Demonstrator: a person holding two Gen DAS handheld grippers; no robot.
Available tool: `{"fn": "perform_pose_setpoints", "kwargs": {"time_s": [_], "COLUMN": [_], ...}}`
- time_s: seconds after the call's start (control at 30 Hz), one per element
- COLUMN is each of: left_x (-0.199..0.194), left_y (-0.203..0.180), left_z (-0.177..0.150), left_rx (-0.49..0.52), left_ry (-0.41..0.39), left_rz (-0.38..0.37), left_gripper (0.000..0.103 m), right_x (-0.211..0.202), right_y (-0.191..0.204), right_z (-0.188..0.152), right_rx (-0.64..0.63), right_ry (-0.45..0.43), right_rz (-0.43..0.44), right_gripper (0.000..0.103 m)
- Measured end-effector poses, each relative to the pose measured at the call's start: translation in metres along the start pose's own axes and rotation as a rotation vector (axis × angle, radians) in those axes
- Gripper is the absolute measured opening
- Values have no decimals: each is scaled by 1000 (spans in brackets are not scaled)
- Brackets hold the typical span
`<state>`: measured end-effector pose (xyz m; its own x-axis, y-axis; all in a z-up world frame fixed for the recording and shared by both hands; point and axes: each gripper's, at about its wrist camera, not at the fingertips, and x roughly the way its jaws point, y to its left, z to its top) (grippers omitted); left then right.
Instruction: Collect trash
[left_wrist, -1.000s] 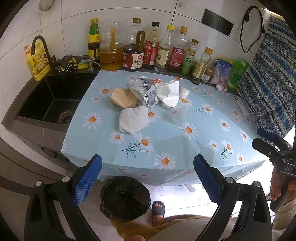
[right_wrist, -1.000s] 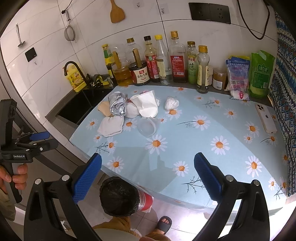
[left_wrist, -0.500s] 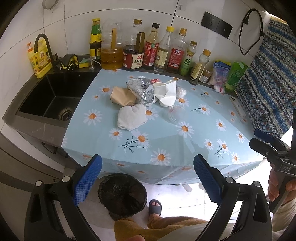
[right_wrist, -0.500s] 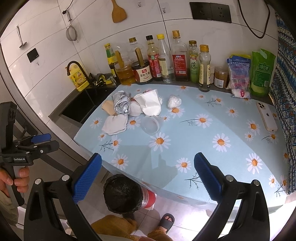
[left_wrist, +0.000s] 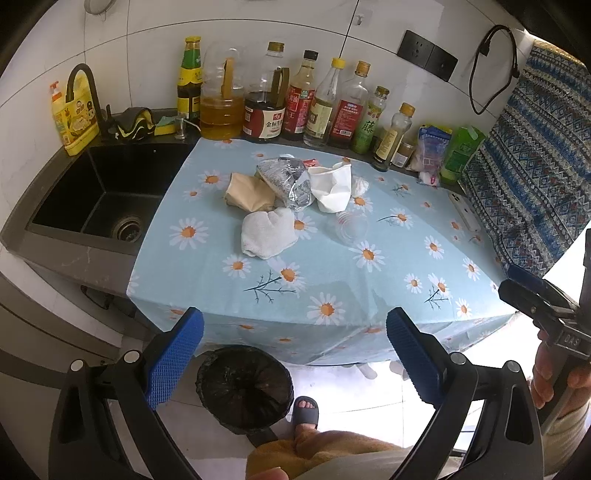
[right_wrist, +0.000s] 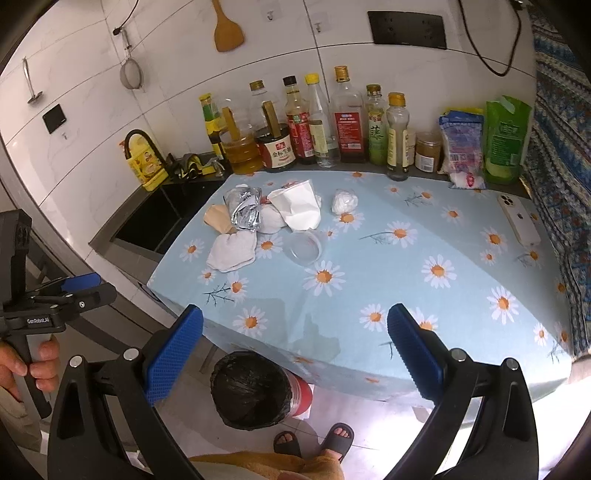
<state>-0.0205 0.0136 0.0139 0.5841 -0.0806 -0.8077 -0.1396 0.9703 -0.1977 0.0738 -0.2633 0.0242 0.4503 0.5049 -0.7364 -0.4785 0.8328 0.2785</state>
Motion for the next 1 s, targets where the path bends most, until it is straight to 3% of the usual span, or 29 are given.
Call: {"fn": "perform_pose_setpoints", "kwargs": {"time_s": [0.3, 0.5, 1.0], "left_x": [-10, -13, 12], "left_y": [37, 60, 114], "left_z": [-5, -13, -5], "left_rx": [-20, -59, -222], "left_ry": [-32, -42, -51], "left_rz": [-71, -88, -7], "left_gripper": [96, 96, 96], "right_x": [0, 5, 100], "right_y": [36, 57, 90], "right_z": [-14, -5, 71], "right_rx": [30, 4, -111], "right_ry": [-4, -13, 58], "right_rz": [-28, -5, 133], "right_gripper": [99, 99, 99]}}
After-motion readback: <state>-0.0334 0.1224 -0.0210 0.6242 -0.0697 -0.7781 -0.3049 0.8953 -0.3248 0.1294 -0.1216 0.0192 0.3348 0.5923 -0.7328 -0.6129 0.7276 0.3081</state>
